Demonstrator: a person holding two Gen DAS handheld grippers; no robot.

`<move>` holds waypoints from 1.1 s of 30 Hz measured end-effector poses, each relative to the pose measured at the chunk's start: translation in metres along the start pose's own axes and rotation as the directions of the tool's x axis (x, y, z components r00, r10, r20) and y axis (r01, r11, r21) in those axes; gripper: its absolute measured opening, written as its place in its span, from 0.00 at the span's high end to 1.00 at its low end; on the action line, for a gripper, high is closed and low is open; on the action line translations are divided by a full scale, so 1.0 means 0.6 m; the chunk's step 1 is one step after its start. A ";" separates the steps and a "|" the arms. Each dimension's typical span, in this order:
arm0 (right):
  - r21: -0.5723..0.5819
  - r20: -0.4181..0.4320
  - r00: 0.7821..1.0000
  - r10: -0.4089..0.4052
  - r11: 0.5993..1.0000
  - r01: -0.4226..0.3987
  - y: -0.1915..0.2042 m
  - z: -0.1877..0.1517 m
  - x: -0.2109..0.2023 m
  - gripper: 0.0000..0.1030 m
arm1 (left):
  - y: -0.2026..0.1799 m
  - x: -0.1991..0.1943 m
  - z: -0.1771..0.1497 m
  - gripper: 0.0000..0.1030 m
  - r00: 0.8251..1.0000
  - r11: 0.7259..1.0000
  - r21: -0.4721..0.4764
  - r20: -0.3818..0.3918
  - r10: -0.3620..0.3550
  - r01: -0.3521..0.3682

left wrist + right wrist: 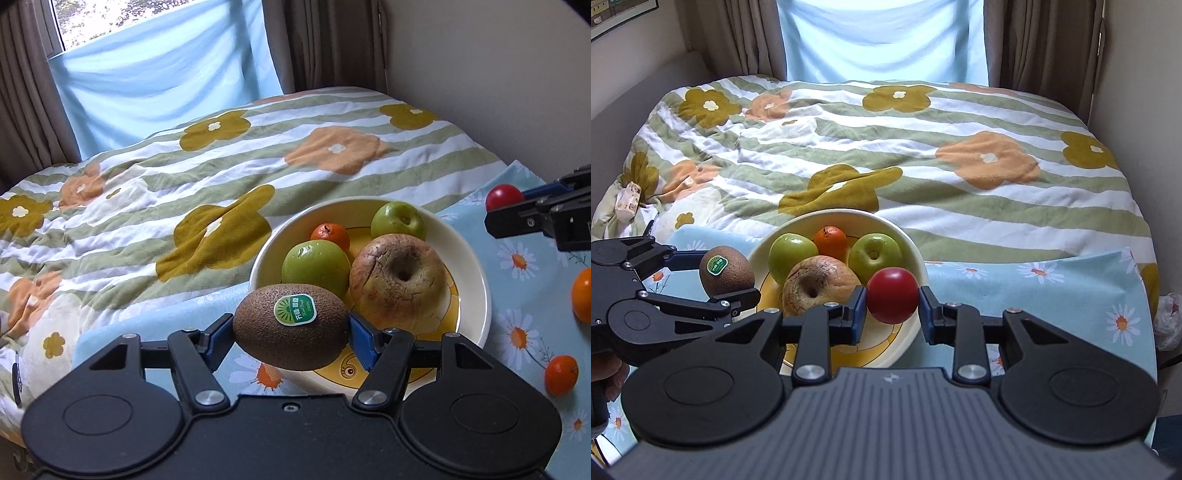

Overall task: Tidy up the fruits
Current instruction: 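Carry the kiwi and red tomato over the white plate with both tools, then lower the kiwi into the plate and open the left tool, then lower the red tomato into the plate and open the right tool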

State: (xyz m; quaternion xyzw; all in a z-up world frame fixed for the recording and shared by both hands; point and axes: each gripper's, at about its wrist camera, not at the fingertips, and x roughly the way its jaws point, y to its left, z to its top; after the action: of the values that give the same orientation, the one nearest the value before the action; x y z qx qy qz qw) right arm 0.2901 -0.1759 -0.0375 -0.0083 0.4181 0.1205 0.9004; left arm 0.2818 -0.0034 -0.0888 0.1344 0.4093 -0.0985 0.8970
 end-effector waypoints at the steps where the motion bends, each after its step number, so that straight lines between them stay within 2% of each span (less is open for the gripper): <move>1: 0.002 -0.004 1.000 -0.002 1.000 0.002 0.000 0.001 0.005 0.57 | -0.002 0.006 0.000 0.32 1.000 1.000 0.017 -0.007 0.004 -0.004; 13: 0.028 -0.031 0.999 -0.017 0.999 0.018 -0.007 0.001 0.034 0.57 | -0.023 0.038 -0.006 0.32 0.999 0.986 0.164 -0.034 0.032 -0.026; 21: 0.031 -0.047 0.998 -0.033 0.999 0.035 -0.005 0.004 0.039 0.57 | -0.030 0.041 -0.013 0.27 1.000 0.981 0.195 -0.018 0.015 -0.011; 26: 0.027 -0.040 0.999 -0.036 0.999 0.037 -0.003 0.007 0.034 0.57 | -0.023 0.027 -0.014 0.13 1.000 0.984 0.175 0.012 0.010 -0.012; 33: -0.023 -0.023 1.000 0.003 1.000 -0.003 -0.011 0.008 0.035 0.57 | -0.007 -0.007 -0.016 0.08 1.000 0.994 0.104 0.024 -0.021 0.018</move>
State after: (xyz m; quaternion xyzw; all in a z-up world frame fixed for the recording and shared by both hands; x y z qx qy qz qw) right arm 0.3081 -0.1773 -0.0508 -0.0194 0.4272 0.1265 0.8951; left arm 0.2711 -0.0038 -0.0922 0.1758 0.3938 -0.1301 0.8928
